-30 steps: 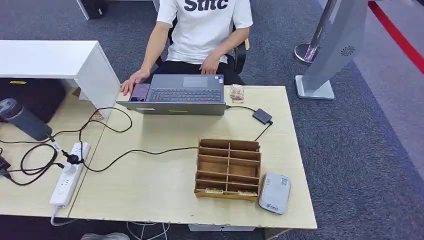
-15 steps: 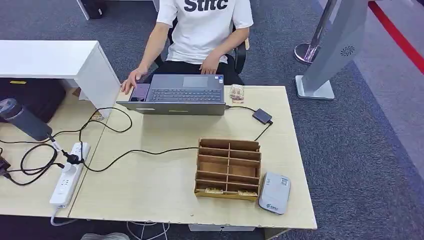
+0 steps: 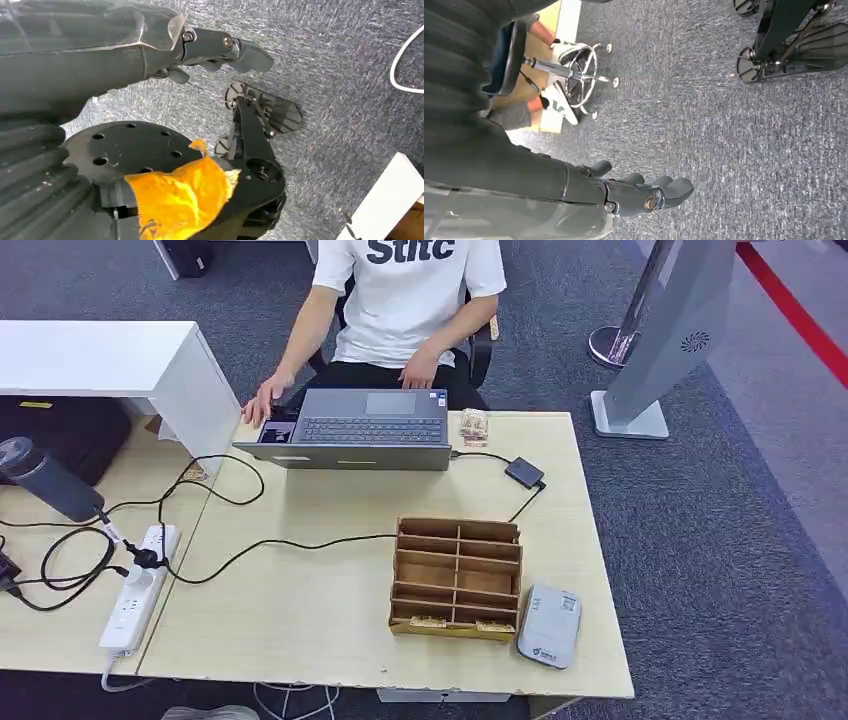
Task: Pass the card to the sensor for recognition and then transmit it.
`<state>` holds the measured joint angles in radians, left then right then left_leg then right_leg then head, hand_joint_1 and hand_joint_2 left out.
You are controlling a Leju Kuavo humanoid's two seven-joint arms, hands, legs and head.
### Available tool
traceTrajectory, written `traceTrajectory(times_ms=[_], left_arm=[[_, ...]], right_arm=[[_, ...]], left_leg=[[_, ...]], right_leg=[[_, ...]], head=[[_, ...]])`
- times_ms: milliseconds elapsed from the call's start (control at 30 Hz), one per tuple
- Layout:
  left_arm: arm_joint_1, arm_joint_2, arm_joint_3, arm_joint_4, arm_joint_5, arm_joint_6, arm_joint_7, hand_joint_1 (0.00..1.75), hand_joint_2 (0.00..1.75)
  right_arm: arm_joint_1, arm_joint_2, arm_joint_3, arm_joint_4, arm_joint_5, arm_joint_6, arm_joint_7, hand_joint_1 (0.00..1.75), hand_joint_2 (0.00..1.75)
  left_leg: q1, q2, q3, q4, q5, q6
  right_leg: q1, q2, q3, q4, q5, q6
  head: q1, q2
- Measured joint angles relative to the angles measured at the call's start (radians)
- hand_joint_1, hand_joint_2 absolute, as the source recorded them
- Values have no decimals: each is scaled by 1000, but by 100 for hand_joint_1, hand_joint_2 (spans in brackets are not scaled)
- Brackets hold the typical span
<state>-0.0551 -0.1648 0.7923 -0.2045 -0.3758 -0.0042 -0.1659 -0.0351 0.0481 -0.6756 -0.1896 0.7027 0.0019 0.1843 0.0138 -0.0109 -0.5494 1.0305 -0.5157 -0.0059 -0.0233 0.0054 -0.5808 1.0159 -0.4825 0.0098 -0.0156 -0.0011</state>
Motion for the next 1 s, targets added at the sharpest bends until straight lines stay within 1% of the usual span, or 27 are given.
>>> traceTrajectory(times_ms=[633,667,767,1000], left_arm=[[0,0,0,0,-2,-4,0,0,0],[0,0,0,0,-2,-4,0,0,175],[0,0,0,0,-2,-3,1,0,175],[0,0,6,0,-8,8,31,0,175]], right_arm=[[0,0,-1,0,3,0,-6,0,175],[0,0,-1,0,3,0,-6,0,175],[0,0,-1,0,3,0,-6,0,175],[-1,0,-2,0,13,3,-9,0,175]], left_leg=[[0,0,0,0,0,0],[0,0,0,0,0,0],[0,0,0,0,0,0],[0,0,0,0,0,0]], right_leg=[[0,0,0,0,0,0],[0,0,0,0,0,0],[0,0,0,0,0,0],[0,0,0,0,0,0]], head=[[0,0],[0,0],[0,0],[0,0]])
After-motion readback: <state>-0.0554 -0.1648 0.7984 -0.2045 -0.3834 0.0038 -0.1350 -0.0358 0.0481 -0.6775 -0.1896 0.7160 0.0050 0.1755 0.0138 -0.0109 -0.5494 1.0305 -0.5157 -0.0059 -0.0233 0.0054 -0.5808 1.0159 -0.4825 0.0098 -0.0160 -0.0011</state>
